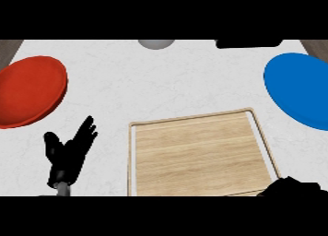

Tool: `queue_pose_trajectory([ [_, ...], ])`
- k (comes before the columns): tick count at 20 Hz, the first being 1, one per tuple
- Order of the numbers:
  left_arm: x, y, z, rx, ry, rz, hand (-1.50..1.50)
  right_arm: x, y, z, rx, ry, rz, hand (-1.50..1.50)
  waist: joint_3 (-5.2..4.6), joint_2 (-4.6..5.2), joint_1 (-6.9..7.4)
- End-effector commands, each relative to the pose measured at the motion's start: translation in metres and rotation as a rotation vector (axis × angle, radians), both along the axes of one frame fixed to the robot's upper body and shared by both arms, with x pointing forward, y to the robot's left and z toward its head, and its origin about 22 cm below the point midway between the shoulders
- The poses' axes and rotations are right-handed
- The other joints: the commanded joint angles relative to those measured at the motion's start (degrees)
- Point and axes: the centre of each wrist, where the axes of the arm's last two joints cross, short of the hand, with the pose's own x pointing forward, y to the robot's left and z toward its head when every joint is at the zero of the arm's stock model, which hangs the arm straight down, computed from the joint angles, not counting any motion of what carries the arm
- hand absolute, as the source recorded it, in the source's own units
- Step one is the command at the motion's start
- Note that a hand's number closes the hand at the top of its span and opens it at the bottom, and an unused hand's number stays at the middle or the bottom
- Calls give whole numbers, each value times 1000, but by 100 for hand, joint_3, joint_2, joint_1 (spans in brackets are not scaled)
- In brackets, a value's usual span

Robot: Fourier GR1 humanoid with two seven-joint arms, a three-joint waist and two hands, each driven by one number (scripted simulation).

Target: Pick the squash from the tray and place it in the plate

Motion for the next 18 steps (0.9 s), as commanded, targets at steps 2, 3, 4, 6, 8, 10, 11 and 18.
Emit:
queue_pose_trajectory([
  [2,3,-6,5,3,-2,-11,0,7,-45,8,211,-69,-152,150,4,34,132],
  [3,2,2,0,11,4,-8,0,3,-57,8,230,-76,-151,150,1,31,112],
  [4,-16,-10,-7,0,2,-11,0,-1,-62,-2,261,-66,-188,150,1,20,151],
  [6,2,9,4,20,-13,-18,0,7,-79,17,315,-43,-206,150,-9,35,167],
  [8,13,-17,9,18,-11,-34,0,6,-92,-18,390,-47,-255,150,-1,38,151],
  [10,1,-5,10,3,-13,-26,0,24,-121,-7,456,-65,-248,150,-3,36,232],
  [11,0,-22,-2,23,-17,-40,0,43,-129,3,510,-85,-243,150,-2,52,263],
  [18,17,-18,15,-8,-13,-73,0,108,-194,-7,418,-179,-411,150,-3,71,361],
])
